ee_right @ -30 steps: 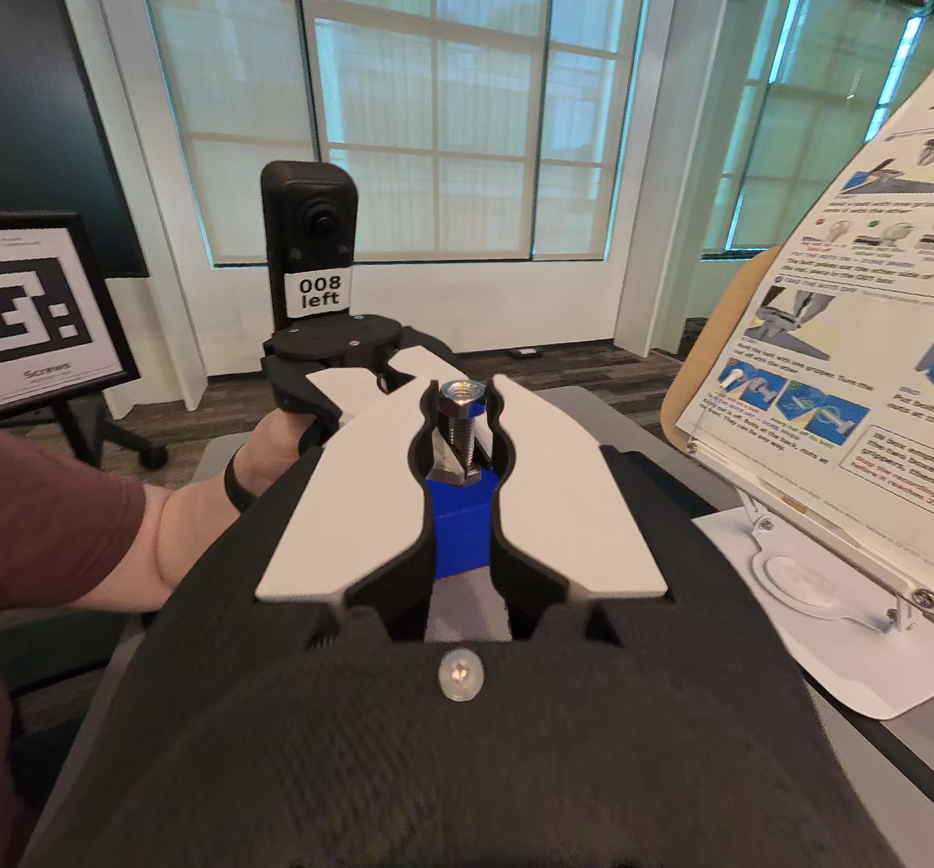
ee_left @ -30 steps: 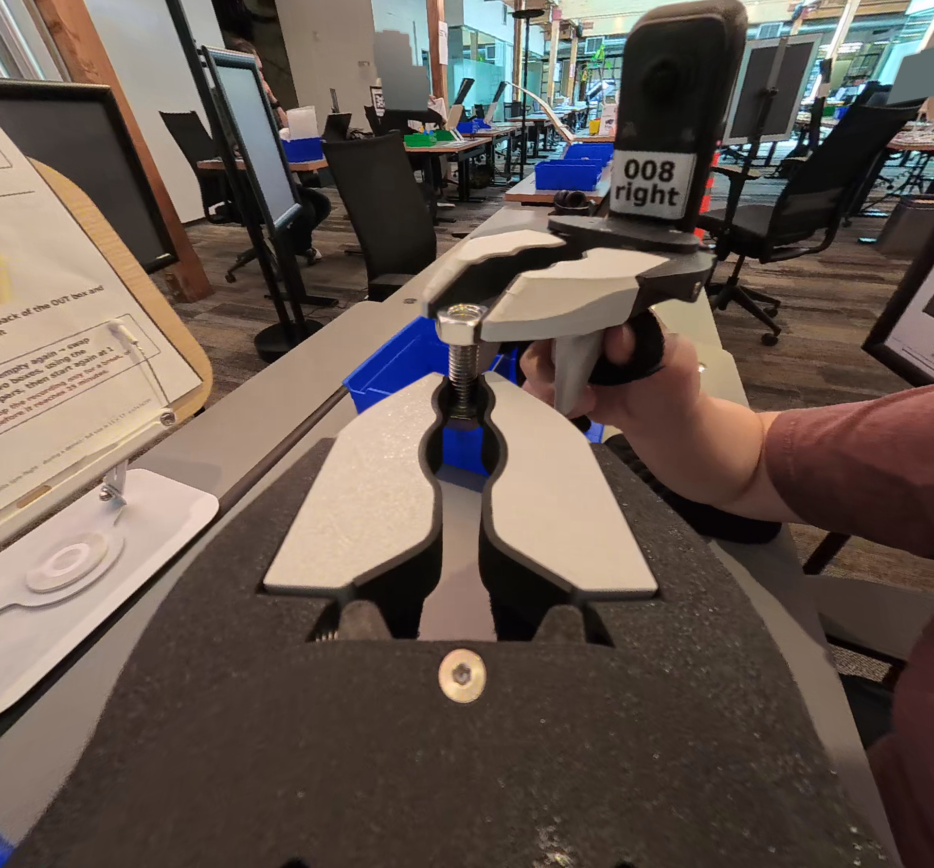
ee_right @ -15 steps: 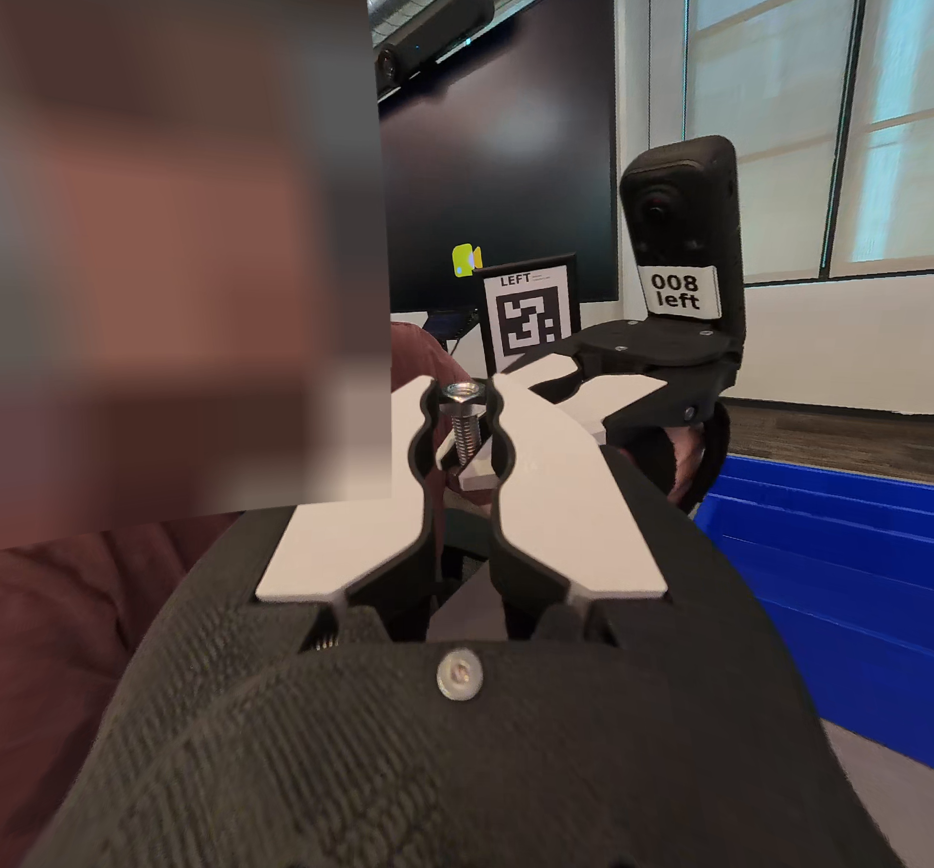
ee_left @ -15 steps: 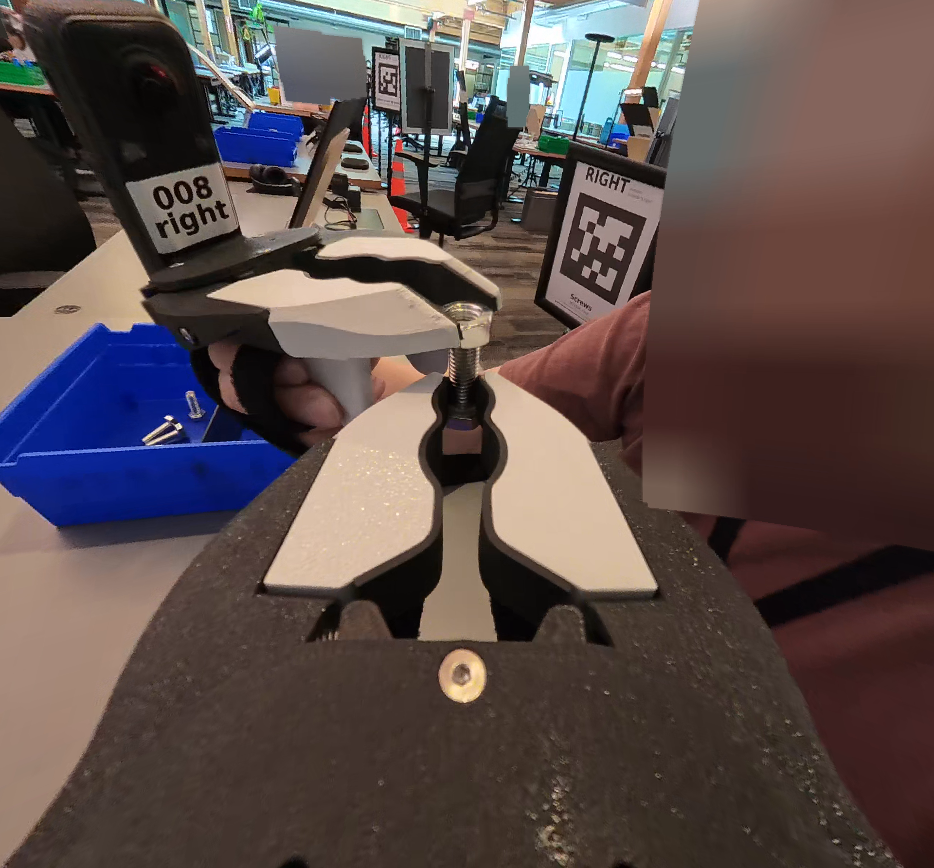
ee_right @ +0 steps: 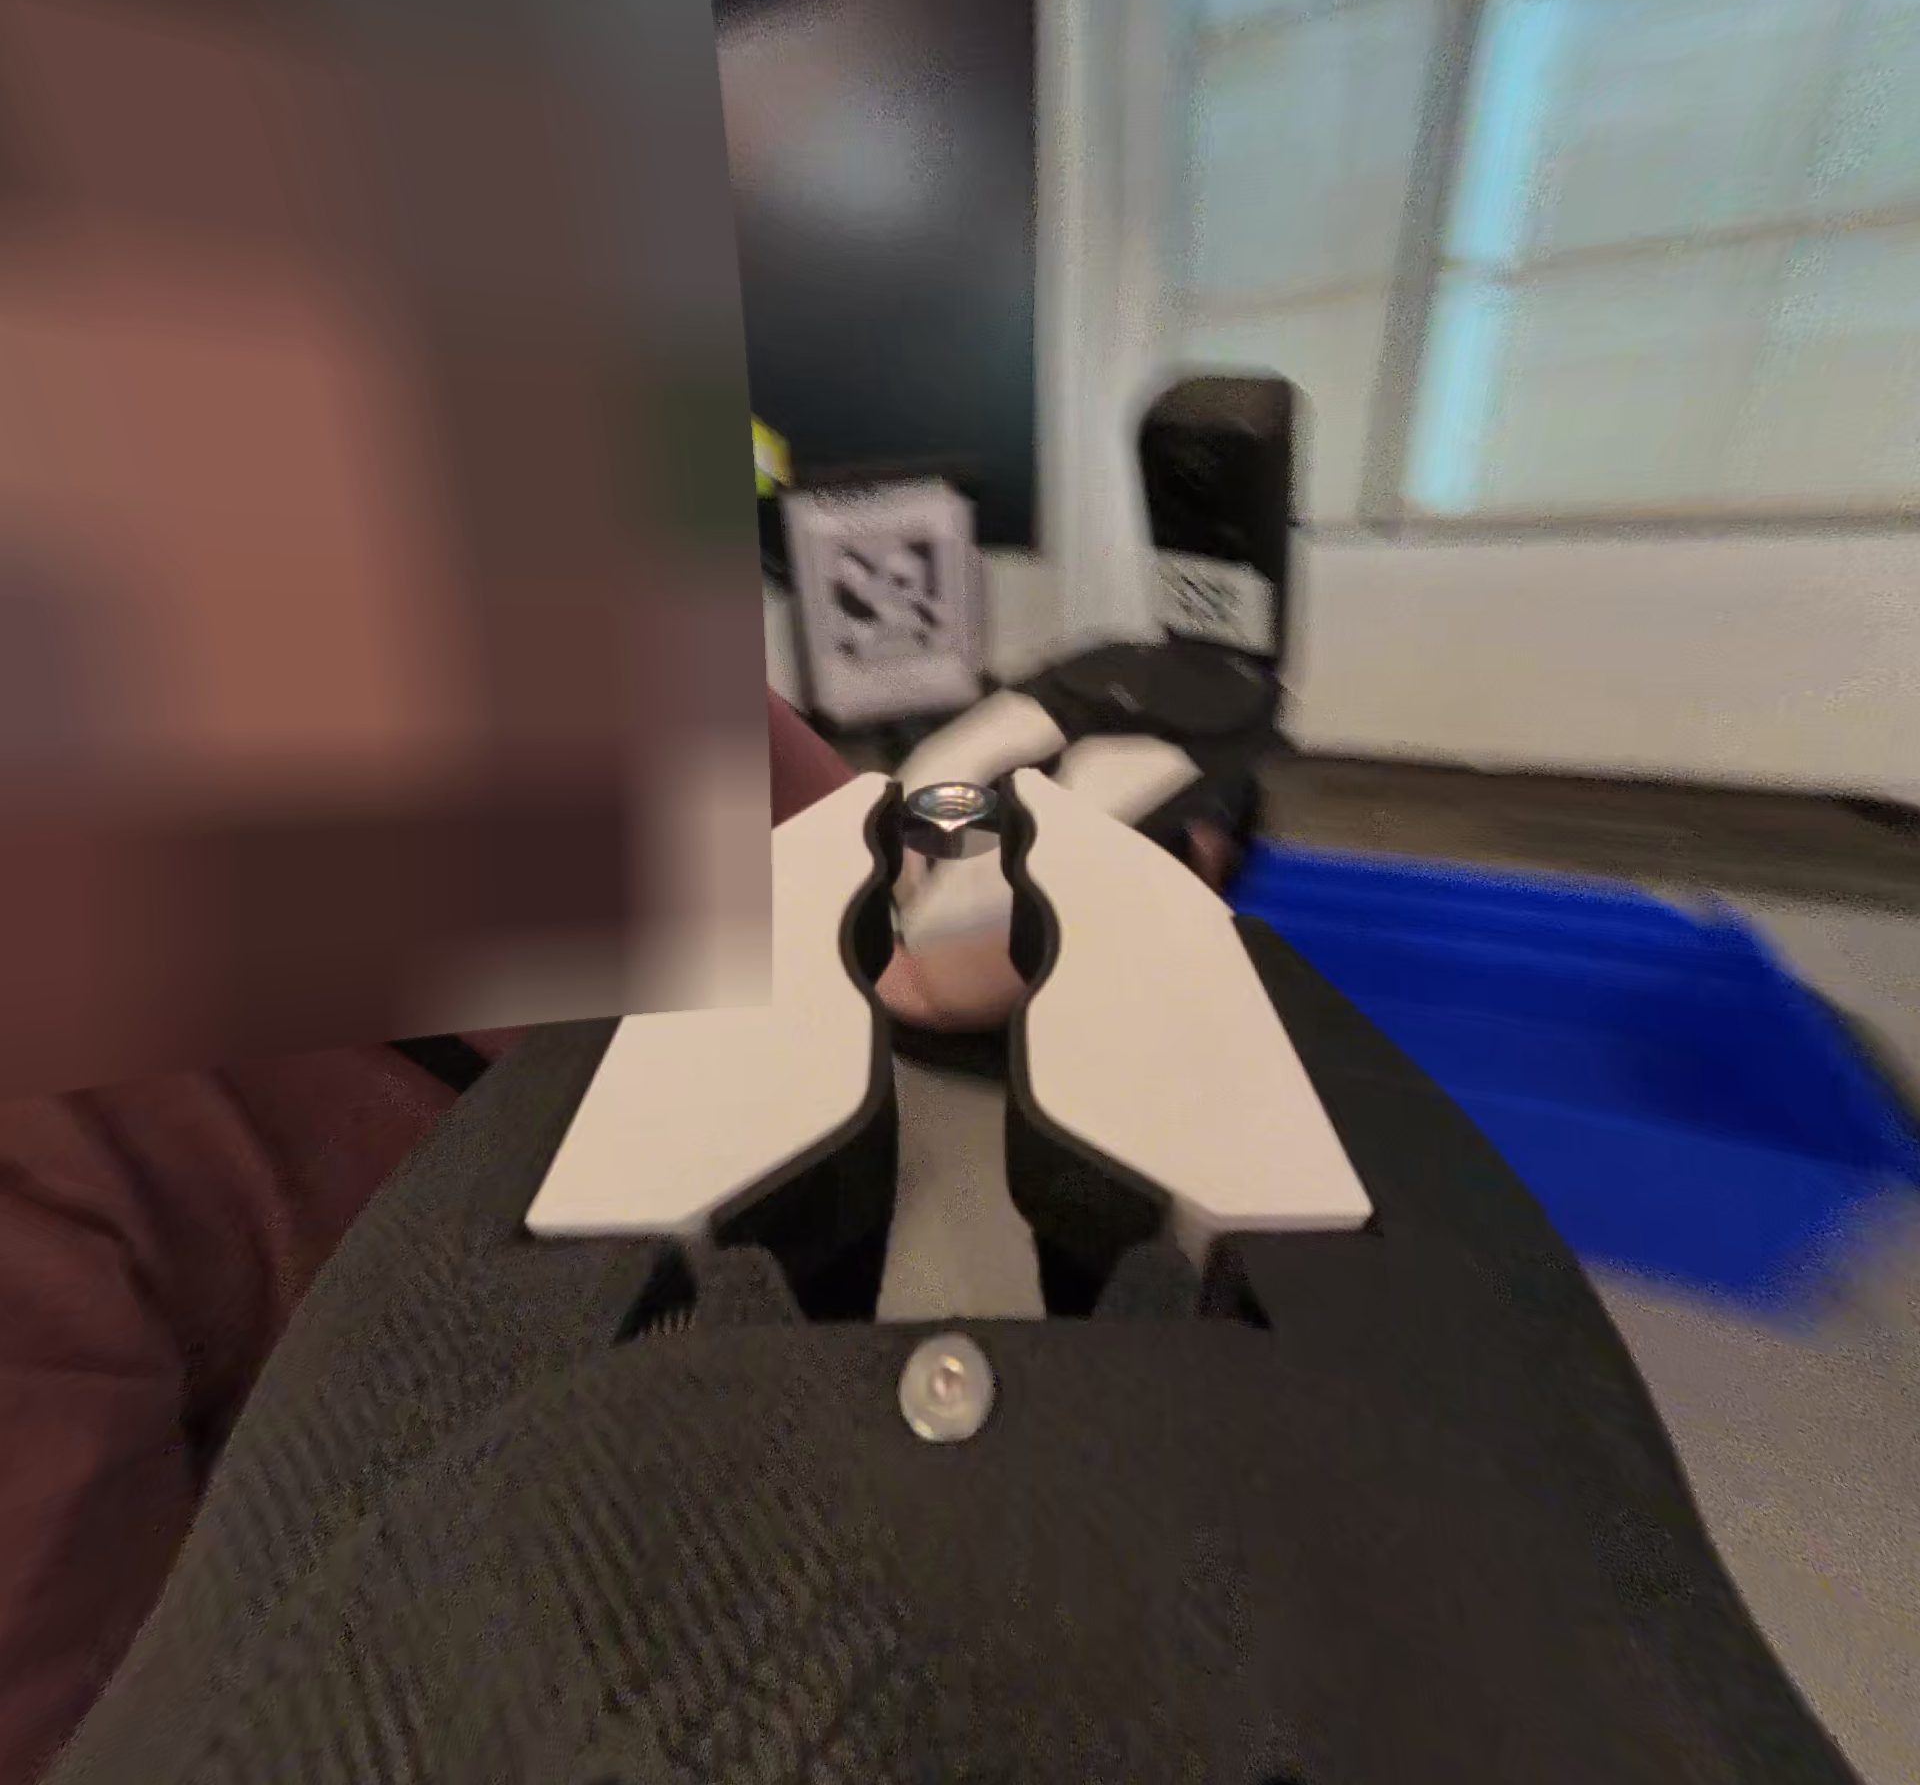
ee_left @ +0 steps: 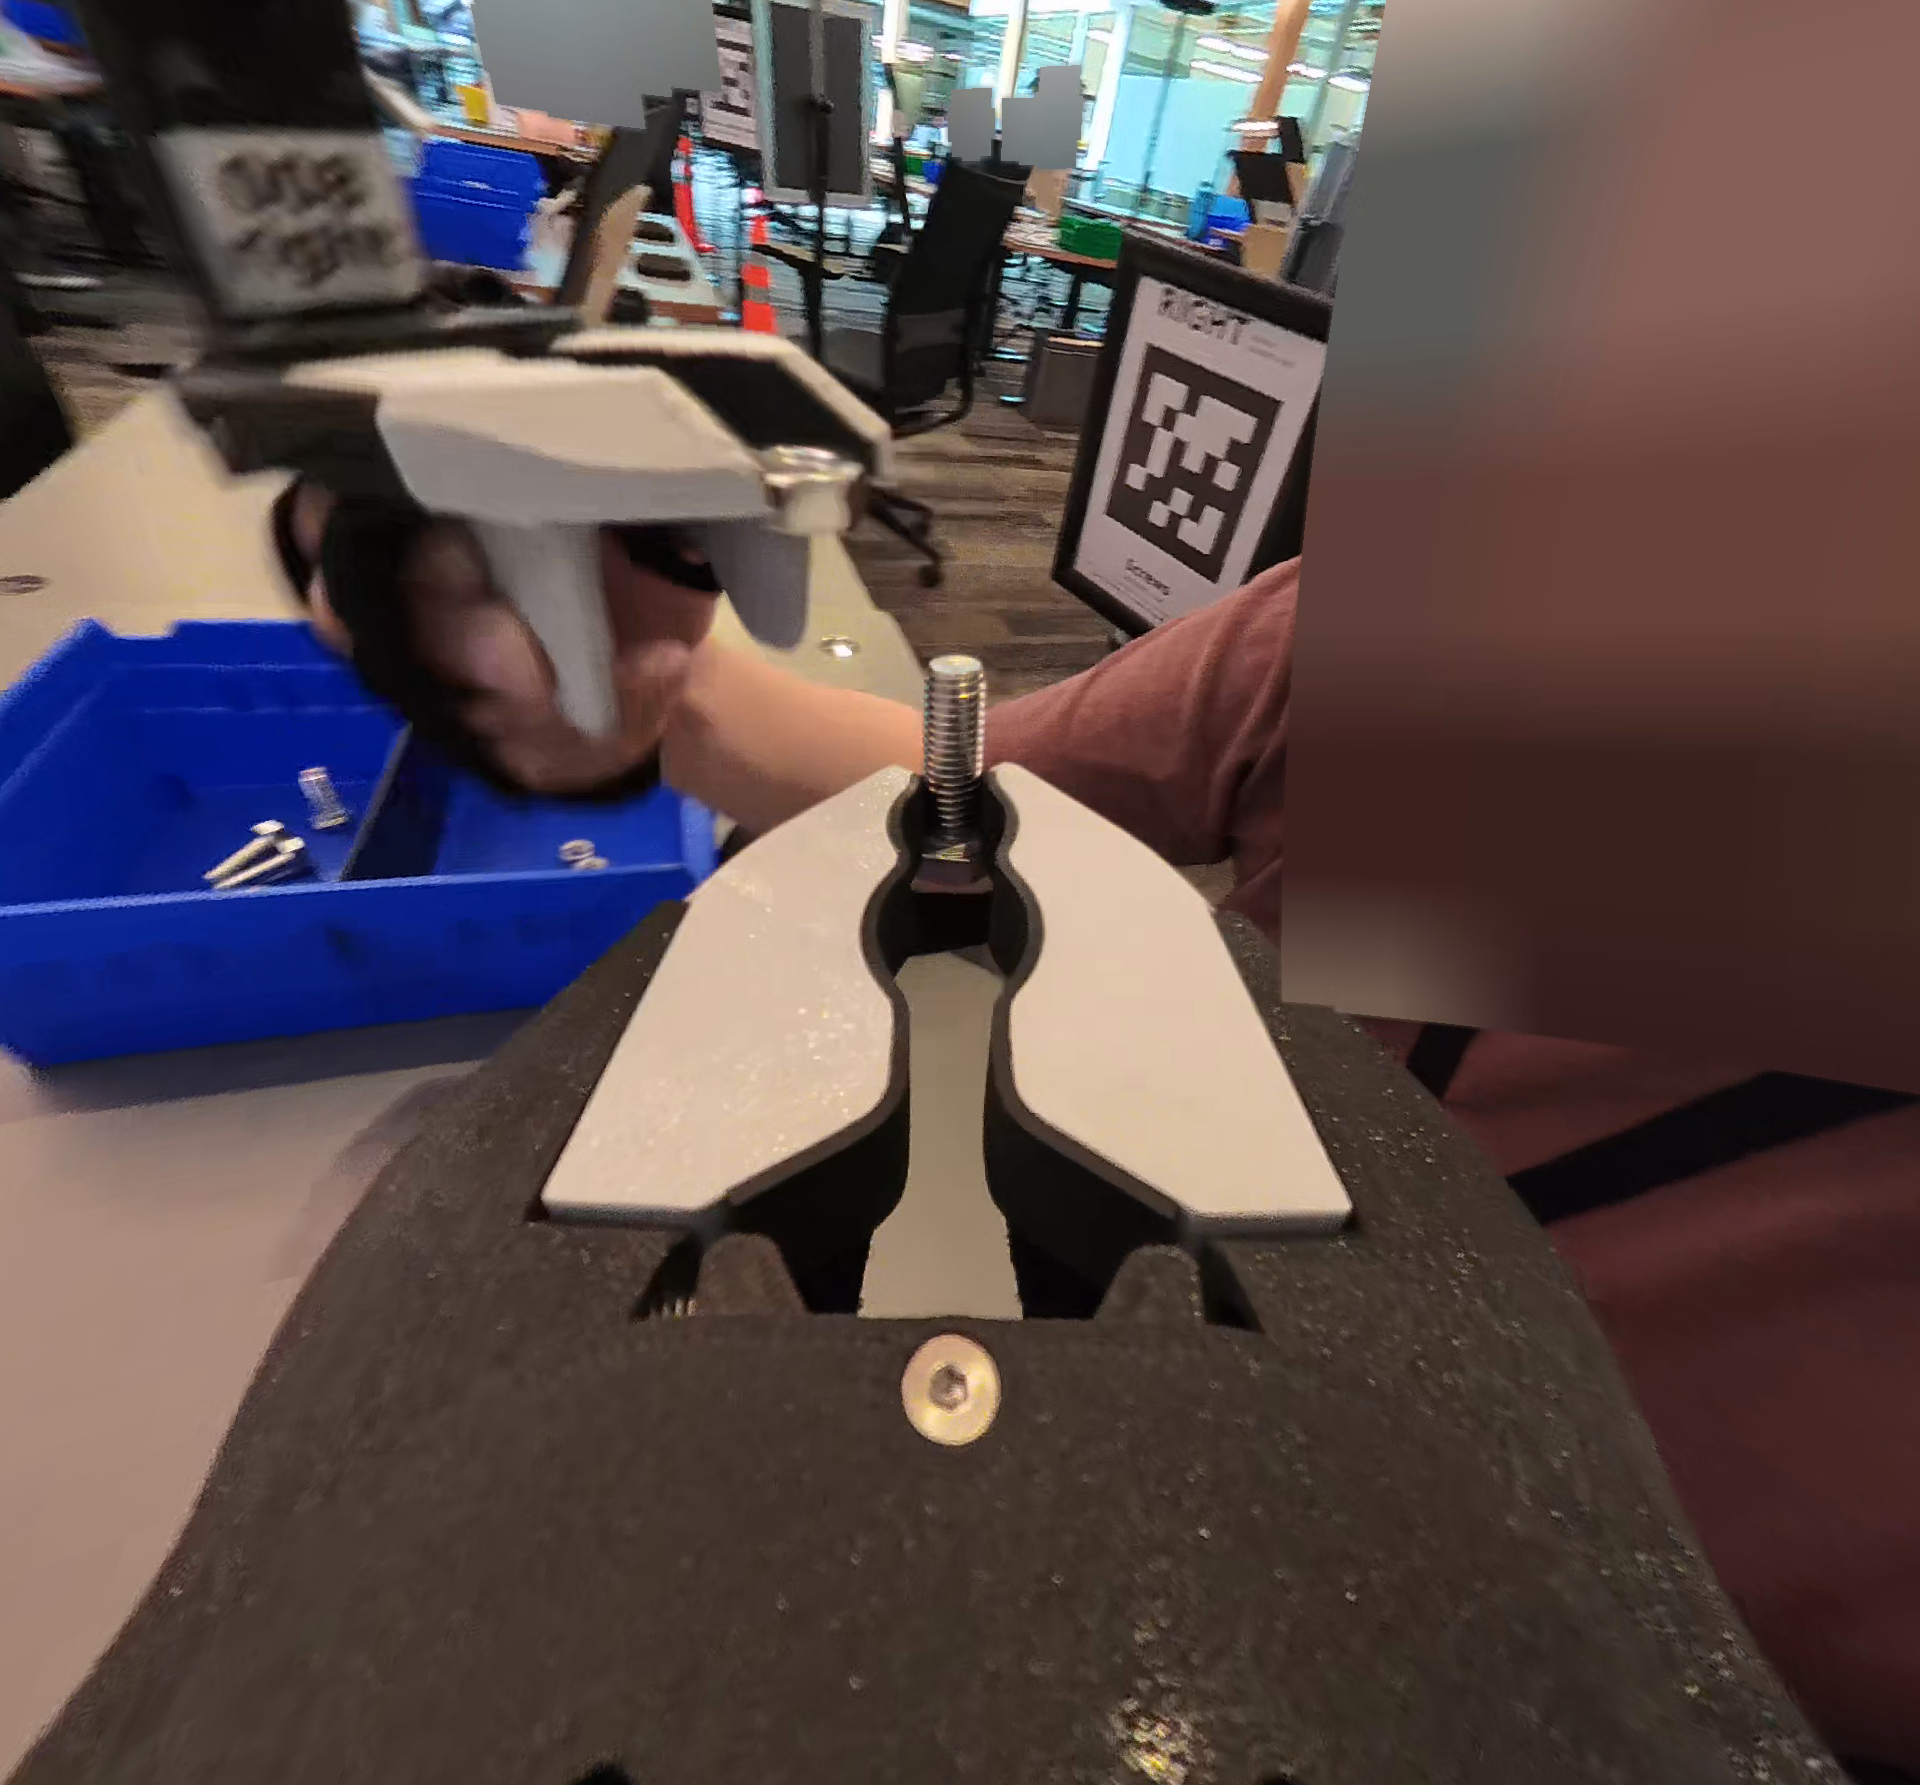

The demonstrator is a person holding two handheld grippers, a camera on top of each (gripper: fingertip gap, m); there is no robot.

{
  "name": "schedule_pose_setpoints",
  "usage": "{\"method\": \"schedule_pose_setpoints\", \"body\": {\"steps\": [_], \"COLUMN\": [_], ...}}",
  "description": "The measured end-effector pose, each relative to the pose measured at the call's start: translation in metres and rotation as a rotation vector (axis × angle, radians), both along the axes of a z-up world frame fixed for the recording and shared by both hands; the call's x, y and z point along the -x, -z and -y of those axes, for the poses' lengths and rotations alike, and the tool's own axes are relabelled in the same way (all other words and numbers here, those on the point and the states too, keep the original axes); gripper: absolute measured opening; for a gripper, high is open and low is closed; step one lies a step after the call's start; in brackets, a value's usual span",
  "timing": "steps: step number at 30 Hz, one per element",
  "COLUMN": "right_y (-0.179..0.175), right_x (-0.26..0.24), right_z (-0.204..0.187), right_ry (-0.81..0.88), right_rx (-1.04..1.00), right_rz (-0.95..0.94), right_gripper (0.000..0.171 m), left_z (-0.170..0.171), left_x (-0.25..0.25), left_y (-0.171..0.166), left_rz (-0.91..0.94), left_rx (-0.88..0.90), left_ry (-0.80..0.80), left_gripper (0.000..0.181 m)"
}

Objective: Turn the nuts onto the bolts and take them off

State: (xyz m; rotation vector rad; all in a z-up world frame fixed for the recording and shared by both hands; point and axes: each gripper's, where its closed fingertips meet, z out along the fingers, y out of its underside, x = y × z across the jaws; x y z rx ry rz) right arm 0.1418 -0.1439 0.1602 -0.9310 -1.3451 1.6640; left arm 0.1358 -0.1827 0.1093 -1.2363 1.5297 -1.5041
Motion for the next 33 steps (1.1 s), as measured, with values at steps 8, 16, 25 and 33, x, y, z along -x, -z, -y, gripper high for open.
{"method": "schedule_pose_setpoints", "body": {"steps": [8,16,25,33], "right_y": [0.183,0.282,0.302,0.291], "right_x": [-0.186,-0.229,-0.255,-0.256], "right_z": [-0.086,-0.082,-0.071,-0.076], "right_ry": [0.724,0.542,0.571,0.629], "right_rx": [0.024,0.319,0.5,0.526], "right_rz": [1.151,1.509,1.633,1.566], "right_gripper": [0.019,0.019,0.02,0.028], "left_z": [-0.034,-0.036,-0.035,-0.033], "left_x": [0.025,0.029,0.031,0.03], "left_y": [-0.013,-0.012,-0.012,-0.011], "left_rz": [0.007,-0.01,-0.015,-0.029], "left_rx": [-0.053,-0.077,-0.078,-0.09], "left_ry": [-0.194,-0.213,-0.209,-0.206], "left_gripper": [0.009,0.009,0.009,0.009]}}
